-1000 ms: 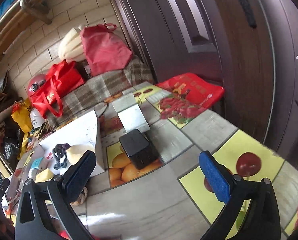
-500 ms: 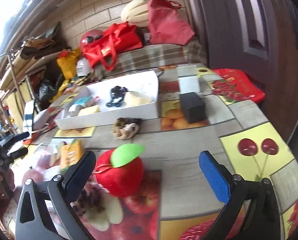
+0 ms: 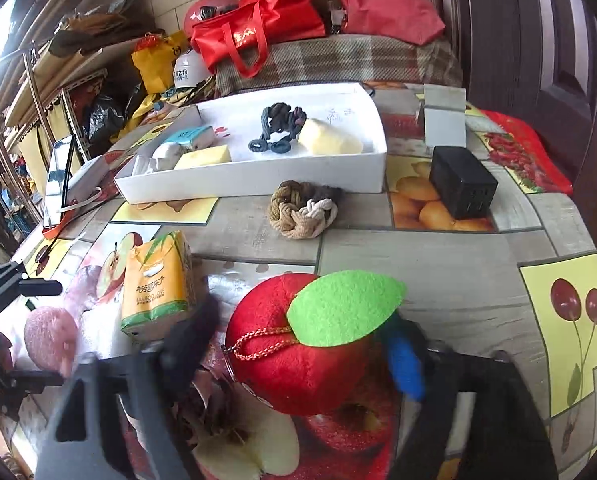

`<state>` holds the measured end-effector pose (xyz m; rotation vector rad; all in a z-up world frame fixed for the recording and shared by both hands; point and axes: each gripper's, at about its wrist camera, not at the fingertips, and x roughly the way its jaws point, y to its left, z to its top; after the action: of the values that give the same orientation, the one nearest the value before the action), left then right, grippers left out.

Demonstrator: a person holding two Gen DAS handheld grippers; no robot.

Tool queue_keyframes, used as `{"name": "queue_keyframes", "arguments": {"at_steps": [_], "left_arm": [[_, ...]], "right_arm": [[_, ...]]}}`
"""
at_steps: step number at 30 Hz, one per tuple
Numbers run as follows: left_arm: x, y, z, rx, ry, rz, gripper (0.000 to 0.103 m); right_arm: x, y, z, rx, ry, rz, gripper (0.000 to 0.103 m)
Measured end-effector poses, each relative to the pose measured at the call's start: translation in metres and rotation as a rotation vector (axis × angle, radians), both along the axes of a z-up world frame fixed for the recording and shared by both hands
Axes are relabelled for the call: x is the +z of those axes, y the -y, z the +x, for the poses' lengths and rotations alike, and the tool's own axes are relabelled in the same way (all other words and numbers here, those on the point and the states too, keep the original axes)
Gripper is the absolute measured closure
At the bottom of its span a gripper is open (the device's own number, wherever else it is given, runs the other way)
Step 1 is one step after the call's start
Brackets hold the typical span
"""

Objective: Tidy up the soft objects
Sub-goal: 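Grasp the pink fluffy ball with the left gripper while the right grasps the red apple plush, then lift the pink ball and apple plush and carry them toward the white box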

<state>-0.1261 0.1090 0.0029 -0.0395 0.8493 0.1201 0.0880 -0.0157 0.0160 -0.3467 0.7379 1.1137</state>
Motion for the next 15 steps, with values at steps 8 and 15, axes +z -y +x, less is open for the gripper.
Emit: {"name": "queue_keyframes", "arguments": {"at_steps": [8, 15], "left_arm": [[0.021, 0.009, -0.02, 0.046, 0.137, 0.101, 0.049], [0.051, -0.027, -0.041, 0.461, 0.436, 0.2, 0.049]], "right_arm": [[0.021, 0.026, -0.015, -0.049, 0.115, 0.144, 0.045], [0.041, 0.066, -0.018, -0.253, 0.296, 0.314, 0.044]]}}
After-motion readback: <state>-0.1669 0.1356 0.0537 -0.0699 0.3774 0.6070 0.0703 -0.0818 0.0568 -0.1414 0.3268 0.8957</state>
